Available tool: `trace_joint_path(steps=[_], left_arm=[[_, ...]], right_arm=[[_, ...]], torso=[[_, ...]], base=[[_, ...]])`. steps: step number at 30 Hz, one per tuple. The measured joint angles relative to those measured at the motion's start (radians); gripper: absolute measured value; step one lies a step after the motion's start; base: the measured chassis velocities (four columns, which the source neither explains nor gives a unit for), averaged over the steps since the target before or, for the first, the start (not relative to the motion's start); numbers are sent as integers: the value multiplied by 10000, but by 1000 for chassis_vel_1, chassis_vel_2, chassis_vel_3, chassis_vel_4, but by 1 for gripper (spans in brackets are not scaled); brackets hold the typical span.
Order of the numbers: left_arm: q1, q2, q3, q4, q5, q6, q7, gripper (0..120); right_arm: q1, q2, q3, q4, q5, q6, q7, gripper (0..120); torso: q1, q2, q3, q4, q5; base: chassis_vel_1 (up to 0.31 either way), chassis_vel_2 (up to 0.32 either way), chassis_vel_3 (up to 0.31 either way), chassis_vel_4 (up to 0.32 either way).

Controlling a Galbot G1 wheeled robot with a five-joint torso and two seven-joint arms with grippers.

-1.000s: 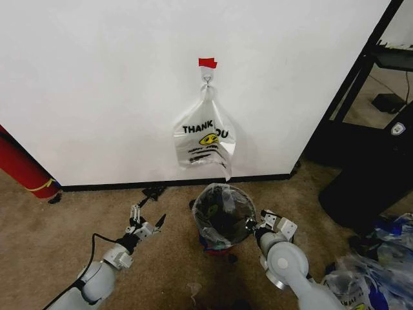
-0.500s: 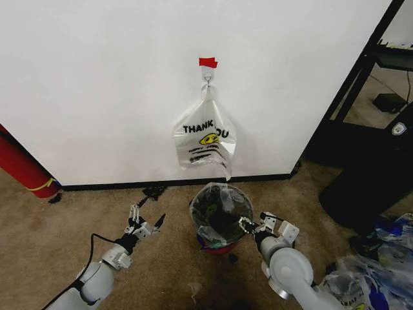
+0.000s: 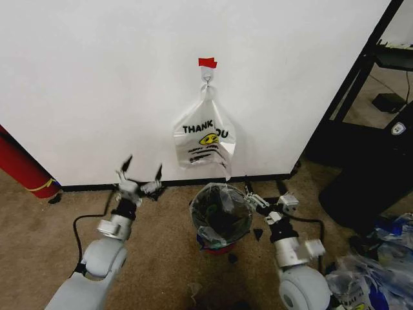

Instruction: Pick up the garbage bag from the wall and place it over the trash bin.

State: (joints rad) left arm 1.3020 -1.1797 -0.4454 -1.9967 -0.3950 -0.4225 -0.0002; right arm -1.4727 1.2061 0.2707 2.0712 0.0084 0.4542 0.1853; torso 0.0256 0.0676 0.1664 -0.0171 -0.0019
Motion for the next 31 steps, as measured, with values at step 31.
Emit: trace_joint_path(steps=[31], left_arm=[[570, -543, -24, -474, -491, 202, -55, 100]], right_arm=[[-1313, 1010, 2950, 448, 2136, -122, -480, 100]], torso=[[0, 0, 1, 0, -1]], base=[[0, 0, 0, 0]])
